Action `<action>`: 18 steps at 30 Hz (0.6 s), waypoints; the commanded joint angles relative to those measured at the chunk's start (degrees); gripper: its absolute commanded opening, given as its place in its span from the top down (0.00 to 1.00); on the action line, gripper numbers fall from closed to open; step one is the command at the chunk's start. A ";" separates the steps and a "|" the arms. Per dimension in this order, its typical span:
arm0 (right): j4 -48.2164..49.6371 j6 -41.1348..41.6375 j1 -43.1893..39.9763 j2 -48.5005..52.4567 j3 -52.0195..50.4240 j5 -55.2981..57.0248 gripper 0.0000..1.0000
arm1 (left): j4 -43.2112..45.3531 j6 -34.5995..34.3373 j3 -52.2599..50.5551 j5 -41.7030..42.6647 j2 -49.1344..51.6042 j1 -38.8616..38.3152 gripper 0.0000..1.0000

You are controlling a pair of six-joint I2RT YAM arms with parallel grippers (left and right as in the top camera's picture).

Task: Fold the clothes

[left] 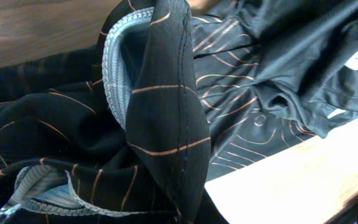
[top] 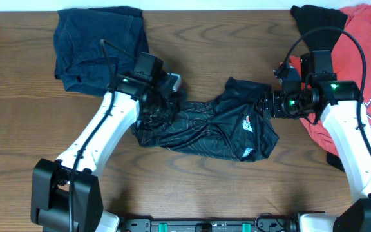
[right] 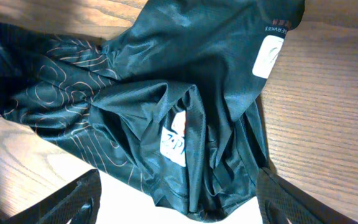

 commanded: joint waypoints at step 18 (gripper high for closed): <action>-0.02 0.39 1.11 -0.13 0.57 -0.61 0.23 | 7.10 -6.54 0.66 0.59 4.39 -9.88 0.94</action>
